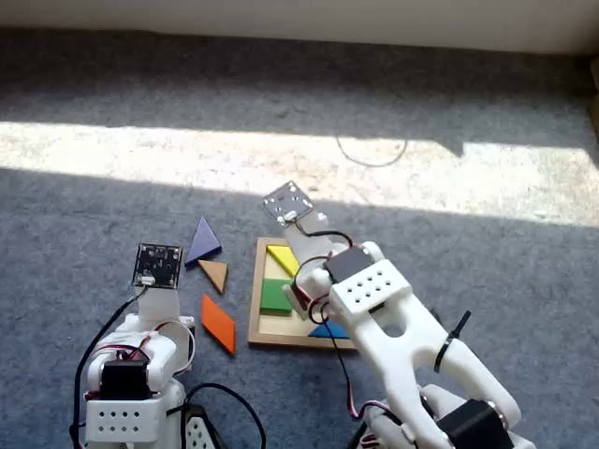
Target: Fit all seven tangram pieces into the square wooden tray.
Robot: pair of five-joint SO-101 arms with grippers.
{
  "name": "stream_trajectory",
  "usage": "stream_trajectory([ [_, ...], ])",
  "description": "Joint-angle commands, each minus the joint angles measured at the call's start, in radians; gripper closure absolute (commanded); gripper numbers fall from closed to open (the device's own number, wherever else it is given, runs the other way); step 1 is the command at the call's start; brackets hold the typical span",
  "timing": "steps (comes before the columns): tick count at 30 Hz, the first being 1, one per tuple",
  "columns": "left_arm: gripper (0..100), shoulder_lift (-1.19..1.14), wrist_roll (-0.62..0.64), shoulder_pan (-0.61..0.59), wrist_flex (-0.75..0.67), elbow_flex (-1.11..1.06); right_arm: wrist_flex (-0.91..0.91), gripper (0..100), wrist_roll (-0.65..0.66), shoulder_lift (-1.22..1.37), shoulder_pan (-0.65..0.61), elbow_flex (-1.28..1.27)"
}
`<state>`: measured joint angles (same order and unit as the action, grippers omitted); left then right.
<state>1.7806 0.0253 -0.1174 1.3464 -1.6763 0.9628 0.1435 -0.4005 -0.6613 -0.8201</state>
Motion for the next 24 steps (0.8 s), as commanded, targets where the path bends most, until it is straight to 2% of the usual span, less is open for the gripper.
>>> stream_trajectory([
  [1,99,0.039,-0.008,-0.013,0.003,-0.019,-0.127,98.8,-0.046,-0.042,-0.067,0.025],
  [6,99,0.039,-0.008,-0.013,0.003,-0.019,-0.278,98.8,-0.046,0.007,-0.148,-0.038],
  [10,99,0.039,-0.008,-0.013,0.003,-0.019,-0.357,98.8,-0.043,0.143,-0.183,-0.064],
  [14,99,0.039,-0.008,-0.013,0.003,-0.019,-0.306,98.8,-0.038,0.245,-0.183,-0.065],
  [20,99,0.039,-0.008,-0.013,0.003,-0.019,-0.179,98.8,-0.031,0.254,-0.18,-0.065],
  [24,99,0.039,-0.008,-0.013,0.003,-0.019,-0.122,98.8,0.101,0.254,-0.177,-0.065],
])
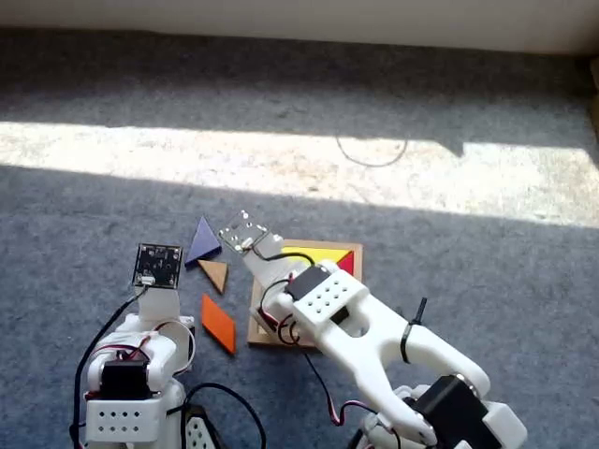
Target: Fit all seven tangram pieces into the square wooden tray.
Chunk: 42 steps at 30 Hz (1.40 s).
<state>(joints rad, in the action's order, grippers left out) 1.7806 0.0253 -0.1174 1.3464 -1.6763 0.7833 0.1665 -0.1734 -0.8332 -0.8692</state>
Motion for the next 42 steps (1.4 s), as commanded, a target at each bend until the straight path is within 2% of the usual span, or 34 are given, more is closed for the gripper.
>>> stream_trajectory([
  [1,99,0.039,-0.008,-0.013,0.003,-0.019,0.064,98.8,0.098,0.027,0.004,-0.016],
  [9,99,0.039,-0.008,-0.013,0.003,-0.019,0.064,98.8,0.103,0.027,0.145,-0.015],
  [21,99,0.039,-0.008,-0.013,0.003,-0.019,0.074,98.8,0.106,0.027,0.156,-0.015],
  [27,99,0.039,-0.008,-0.013,0.003,-0.019,0.197,98.8,0.109,0.028,0.157,0.053],
  [32,99,0.039,-0.008,-0.013,0.003,-0.019,0.239,98.8,0.259,0.028,0.185,0.064],
  [38,99,0.039,-0.008,-0.013,0.003,-0.019,0.24,98.8,0.265,0.016,0.252,0.071],
  [42,99,0.039,-0.008,-0.013,0.003,-0.019,0.24,98.8,0.267,-0.09,0.259,0.064],
])
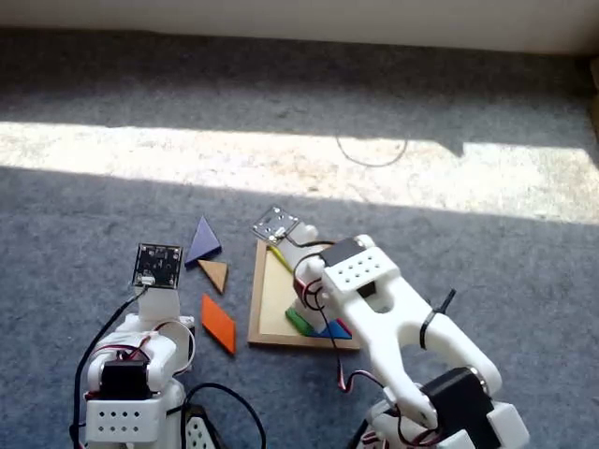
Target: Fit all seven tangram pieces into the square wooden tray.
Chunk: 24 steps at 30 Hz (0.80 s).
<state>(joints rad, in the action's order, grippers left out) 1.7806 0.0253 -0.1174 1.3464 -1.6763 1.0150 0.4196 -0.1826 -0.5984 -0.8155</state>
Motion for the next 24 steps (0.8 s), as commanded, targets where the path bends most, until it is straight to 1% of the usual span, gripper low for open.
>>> stream_trajectory([
  [1,99,0.039,-0.008,-0.013,0.003,-0.019,0.008,98.8,0.014,-0.119,0.024,0.01],
  [9,99,0.039,-0.008,-0.013,0.003,-0.019,0.001,98.8,0.008,-0.38,0.018,-0.114],
  [18,99,0.039,-0.008,-0.013,0.003,-0.019,0.008,98.8,-0.132,-0.558,0.039,-0.13],
  [24,99,0.039,-0.008,-0.013,0.003,-0.019,0.008,98.8,-0.328,-0.676,0.145,-0.131],
])
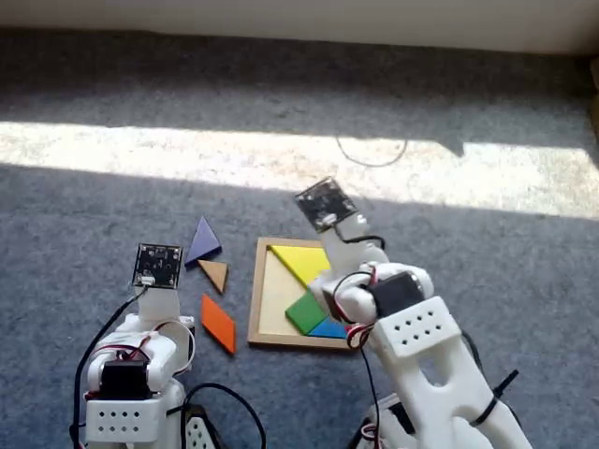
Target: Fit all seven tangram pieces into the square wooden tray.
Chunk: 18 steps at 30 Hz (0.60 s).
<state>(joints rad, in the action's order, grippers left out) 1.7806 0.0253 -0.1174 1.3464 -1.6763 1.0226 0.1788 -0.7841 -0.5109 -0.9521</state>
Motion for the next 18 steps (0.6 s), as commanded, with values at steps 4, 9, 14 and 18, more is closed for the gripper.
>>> stream_trajectory([
  [4,99,0.039,-0.008,-0.013,0.003,-0.019,-0.004,98.8,-0.172,-0.16,0.139,-0.047],
  [9,99,0.039,-0.008,-0.013,0.003,-0.019,-0.005,98.8,-0.18,-0.331,0.183,-0.206],
  [14,99,0.039,-0.008,-0.013,0.003,-0.019,-0.007,98.8,-0.184,-0.561,0.255,-0.341],
  [18,99,0.039,-0.008,-0.013,0.003,-0.019,-0.002,98.9,-0.184,-0.73,0.308,-0.444],
])
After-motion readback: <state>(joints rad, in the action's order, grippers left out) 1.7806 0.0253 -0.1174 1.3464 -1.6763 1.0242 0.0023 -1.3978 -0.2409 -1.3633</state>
